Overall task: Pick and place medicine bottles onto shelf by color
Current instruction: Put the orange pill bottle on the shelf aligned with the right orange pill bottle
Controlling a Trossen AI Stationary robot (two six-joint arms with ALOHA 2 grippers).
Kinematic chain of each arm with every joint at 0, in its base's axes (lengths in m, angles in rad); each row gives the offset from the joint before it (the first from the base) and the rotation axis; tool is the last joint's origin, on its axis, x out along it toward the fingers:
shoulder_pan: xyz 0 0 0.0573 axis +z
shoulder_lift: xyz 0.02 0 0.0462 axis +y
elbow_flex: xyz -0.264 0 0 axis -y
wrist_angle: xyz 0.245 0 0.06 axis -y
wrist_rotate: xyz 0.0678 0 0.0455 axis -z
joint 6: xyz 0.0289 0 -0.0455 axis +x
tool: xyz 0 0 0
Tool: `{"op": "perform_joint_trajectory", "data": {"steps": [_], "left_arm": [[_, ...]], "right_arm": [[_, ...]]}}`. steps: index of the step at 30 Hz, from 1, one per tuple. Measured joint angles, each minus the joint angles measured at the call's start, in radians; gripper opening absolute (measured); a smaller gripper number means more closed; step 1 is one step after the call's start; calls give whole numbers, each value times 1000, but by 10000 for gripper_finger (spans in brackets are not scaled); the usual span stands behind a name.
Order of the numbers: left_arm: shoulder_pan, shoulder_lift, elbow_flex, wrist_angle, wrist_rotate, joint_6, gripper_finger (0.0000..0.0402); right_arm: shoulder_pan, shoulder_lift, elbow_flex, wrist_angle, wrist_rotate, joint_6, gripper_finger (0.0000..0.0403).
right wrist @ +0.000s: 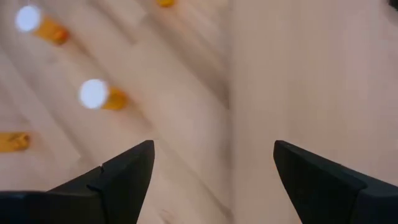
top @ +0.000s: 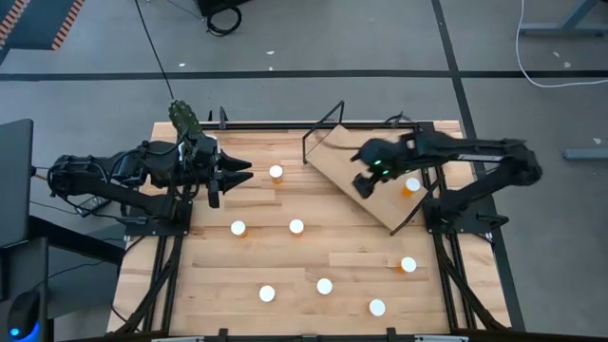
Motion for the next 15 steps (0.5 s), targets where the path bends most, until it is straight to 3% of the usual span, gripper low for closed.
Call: {"op": "perform_joint_trajectory", "data": {"steps": [8,15], "left_arm": [[0,0,0,0,0,0,167],[0,0,0,-1,0,0,167]], "right_arm": [[123,294,230,0,0,-9,337],[194,452,322,64,1,-99,337]]}}
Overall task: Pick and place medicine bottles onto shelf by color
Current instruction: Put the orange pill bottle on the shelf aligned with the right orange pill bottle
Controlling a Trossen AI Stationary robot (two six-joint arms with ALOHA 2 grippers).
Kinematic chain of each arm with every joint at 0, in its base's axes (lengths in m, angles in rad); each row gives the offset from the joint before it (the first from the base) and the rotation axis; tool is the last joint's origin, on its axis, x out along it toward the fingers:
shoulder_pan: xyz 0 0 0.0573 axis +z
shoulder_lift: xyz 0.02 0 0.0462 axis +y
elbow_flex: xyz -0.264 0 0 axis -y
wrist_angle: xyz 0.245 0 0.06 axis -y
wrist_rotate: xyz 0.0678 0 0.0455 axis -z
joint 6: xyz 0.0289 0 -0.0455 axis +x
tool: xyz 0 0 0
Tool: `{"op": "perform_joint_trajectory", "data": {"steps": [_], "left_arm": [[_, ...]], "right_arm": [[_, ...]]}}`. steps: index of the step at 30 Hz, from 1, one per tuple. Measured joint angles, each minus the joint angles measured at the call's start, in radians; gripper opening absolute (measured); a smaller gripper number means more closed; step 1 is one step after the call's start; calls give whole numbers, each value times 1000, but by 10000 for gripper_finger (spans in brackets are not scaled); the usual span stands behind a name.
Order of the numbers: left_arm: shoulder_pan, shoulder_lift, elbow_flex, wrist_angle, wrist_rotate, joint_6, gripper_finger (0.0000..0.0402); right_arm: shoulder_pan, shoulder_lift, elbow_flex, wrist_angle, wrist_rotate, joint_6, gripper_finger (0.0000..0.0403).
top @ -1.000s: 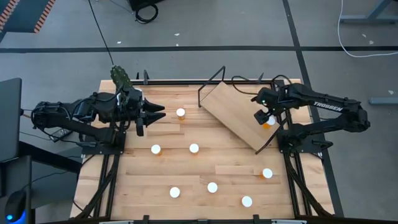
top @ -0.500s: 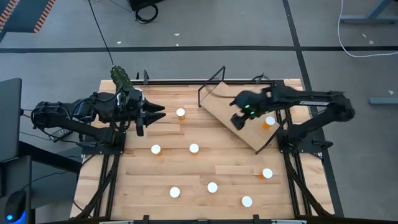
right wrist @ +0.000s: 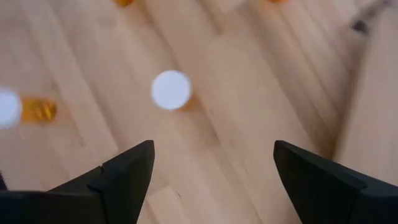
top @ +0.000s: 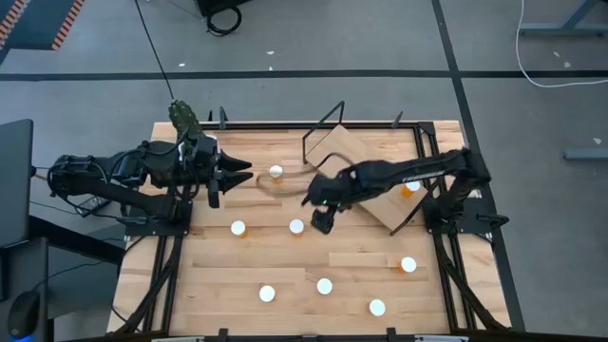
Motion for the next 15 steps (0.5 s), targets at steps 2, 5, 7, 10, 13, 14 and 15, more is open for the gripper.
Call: {"op": "perform_joint_trajectory", "data": {"steps": [2,5,7,10,13,14,15], "left_arm": [[0,0,0,0,0,0,167],[0,0,0,-1,1,0,167],[0,0,0,-4,10,0,167],[0,0,0,-9,11,0,167],[0,0,0,-17,11,0,167],[0,0,0,-19,11,0,167],[0,0,0,-21,11,0,167]], "right_arm": [[22,29,5,29,1,-88,337],[49,56,2,80,11,-155,337],[64,68,2,103,39,-178,337],[76,76,1,148,83,-211,337],[79,87,1,188,111,-252,337],[79,97,1,201,115,-262,337],[79,104,1,221,115,-271,337]]}}
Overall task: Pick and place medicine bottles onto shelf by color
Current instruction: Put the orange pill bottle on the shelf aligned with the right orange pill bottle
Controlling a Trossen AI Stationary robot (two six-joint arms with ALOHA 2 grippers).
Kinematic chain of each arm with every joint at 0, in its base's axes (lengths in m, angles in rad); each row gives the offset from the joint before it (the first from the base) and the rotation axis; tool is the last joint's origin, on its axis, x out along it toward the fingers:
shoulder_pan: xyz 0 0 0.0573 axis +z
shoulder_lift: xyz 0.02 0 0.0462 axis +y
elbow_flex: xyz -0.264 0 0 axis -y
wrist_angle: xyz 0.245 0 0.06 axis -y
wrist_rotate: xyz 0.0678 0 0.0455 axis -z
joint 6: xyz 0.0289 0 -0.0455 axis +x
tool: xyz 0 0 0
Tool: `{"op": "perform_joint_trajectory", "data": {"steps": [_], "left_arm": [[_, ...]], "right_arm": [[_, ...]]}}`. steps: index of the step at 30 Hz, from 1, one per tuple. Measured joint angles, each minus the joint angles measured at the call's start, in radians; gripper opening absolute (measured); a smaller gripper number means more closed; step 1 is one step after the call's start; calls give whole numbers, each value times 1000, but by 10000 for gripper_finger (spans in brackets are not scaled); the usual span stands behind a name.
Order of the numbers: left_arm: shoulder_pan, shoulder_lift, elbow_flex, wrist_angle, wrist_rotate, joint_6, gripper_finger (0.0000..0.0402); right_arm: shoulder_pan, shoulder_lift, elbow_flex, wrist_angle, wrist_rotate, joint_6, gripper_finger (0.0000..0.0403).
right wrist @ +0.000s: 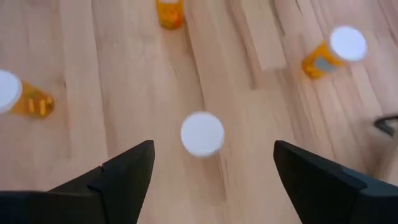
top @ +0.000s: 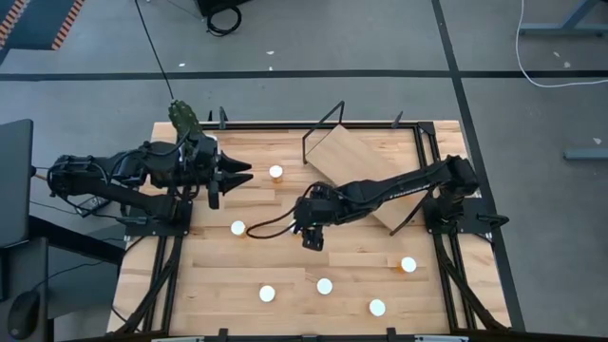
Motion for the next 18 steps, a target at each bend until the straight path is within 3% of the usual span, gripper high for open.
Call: {"op": "perform_joint_trajectory", "data": {"steps": [18], "left_arm": [[0,-10,0,-113,36,1,167]], "right_arm": [[-3,144,-1,83,-32,29,337]]}}
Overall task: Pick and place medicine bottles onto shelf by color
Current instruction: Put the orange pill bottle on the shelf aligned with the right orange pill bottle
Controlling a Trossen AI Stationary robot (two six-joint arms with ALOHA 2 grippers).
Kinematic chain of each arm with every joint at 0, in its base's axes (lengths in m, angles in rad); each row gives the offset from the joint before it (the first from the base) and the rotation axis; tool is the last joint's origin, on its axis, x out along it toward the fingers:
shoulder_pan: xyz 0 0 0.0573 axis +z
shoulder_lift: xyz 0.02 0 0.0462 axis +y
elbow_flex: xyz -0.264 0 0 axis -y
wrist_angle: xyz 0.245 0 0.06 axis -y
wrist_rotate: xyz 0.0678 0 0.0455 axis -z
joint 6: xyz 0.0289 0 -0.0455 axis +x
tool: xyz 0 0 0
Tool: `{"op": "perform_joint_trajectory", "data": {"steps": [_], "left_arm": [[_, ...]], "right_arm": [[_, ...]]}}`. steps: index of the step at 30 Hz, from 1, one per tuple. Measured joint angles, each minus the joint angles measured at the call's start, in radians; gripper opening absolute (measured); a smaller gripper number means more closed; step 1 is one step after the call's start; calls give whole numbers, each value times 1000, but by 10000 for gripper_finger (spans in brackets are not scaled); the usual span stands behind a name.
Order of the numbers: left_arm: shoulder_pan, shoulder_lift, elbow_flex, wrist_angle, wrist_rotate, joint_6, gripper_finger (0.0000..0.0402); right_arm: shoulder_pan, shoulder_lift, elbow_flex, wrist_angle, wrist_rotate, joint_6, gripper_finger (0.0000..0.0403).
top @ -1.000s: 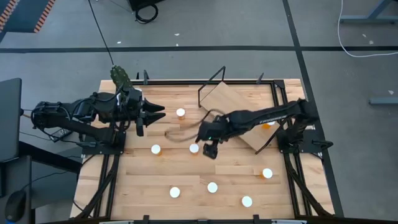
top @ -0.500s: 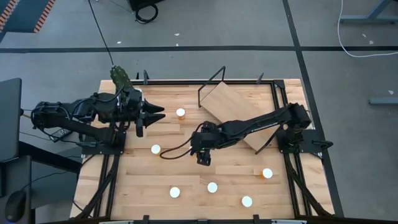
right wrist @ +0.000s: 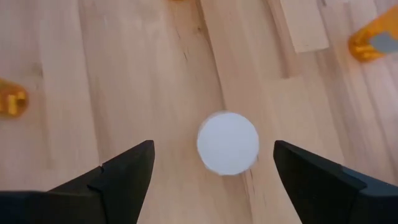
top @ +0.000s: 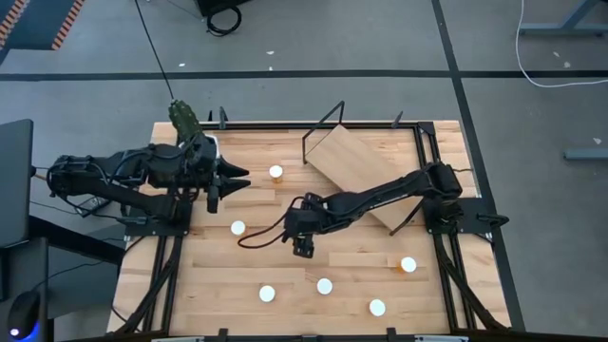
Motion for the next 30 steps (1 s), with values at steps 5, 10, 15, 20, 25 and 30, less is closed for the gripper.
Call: {"op": "perform_joint_trajectory", "data": {"steps": [5,10,15,20,25,30], "left_arm": [[0,0,0,-2,0,0,167],[0,0,0,-1,21,1,167],[0,0,0,0,43,1,167],[0,0,0,7,43,1,167],[0,1,0,60,43,-2,167],[0,2,1,87,43,0,167]], "right_arm": [[-4,27,0,5,-4,21,337],[-23,34,0,2,-4,32,337],[-40,48,0,23,-8,76,337],[-39,66,0,47,-36,127,337],[-42,71,0,40,-39,179,337],[-43,72,0,42,-38,180,337]]}}
